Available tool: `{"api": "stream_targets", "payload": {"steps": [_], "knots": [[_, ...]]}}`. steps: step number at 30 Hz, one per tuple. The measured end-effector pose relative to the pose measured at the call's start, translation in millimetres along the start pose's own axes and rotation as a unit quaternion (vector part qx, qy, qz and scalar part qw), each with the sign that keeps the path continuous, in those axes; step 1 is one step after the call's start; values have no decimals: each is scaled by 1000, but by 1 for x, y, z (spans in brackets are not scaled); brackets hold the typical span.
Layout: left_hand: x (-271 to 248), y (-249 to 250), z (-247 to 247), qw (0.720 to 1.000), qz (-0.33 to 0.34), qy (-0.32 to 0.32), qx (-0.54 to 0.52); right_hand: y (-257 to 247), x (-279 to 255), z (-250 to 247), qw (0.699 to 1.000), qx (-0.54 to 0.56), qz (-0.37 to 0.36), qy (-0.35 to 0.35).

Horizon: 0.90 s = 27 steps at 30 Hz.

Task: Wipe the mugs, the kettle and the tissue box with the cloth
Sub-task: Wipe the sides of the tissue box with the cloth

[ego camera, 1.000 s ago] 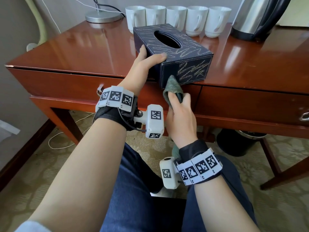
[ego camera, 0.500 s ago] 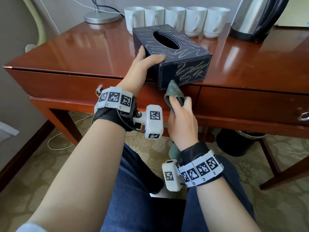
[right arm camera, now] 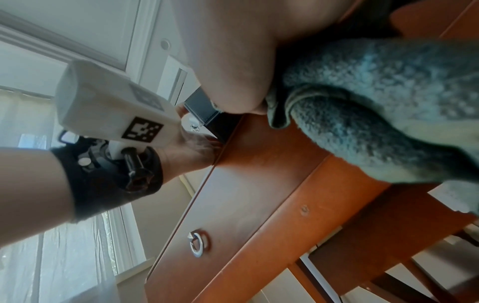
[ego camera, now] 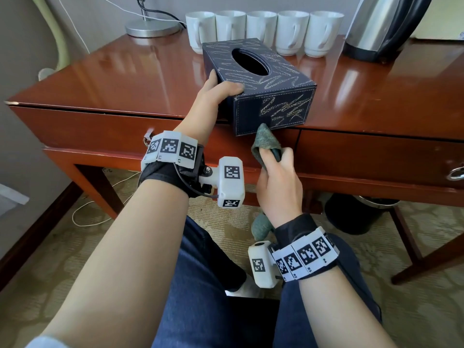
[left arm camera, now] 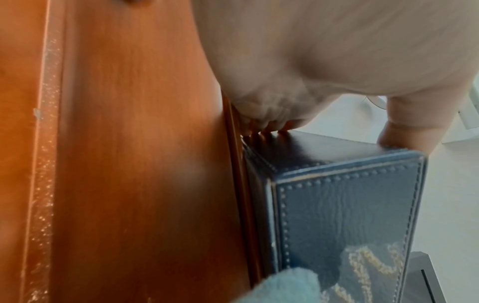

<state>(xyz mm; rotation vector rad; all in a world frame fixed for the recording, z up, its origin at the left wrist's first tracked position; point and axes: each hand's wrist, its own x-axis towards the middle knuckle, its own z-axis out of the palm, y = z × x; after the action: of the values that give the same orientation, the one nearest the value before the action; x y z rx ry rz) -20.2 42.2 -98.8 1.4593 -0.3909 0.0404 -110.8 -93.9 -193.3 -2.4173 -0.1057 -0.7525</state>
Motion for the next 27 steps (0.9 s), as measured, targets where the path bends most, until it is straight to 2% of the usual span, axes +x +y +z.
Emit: {"api": "stream_targets", "payload": {"steps": [4,7,11,13,17,21,24,27], "knots": [[-2,1,2,1000,1,-3,-8,4,4,-3,999,-7,34,24],[-2,0,2,1000,-2,1,-16,1,8,-2,999,8,17,32],[0,0,2,999,-13,10,-39,0,4,-1,1000,1,-26,-3],[0,0,3,999,-14,7,-37,3,1,-2,1000,-16,-22,-12],[-2,1,4,999,-19,11,-46,8,2,-9,999,-16,19,20],[-4,3,6,999,-21,15,-47,2,12,-12,999,4,4,32],[-3,4,6,998,-25,29,-44,2,8,-9,1000,-11,-24,7],[-2,4,6,998,-35,42,-37,7,1,-8,999,-39,-16,-9]]}}
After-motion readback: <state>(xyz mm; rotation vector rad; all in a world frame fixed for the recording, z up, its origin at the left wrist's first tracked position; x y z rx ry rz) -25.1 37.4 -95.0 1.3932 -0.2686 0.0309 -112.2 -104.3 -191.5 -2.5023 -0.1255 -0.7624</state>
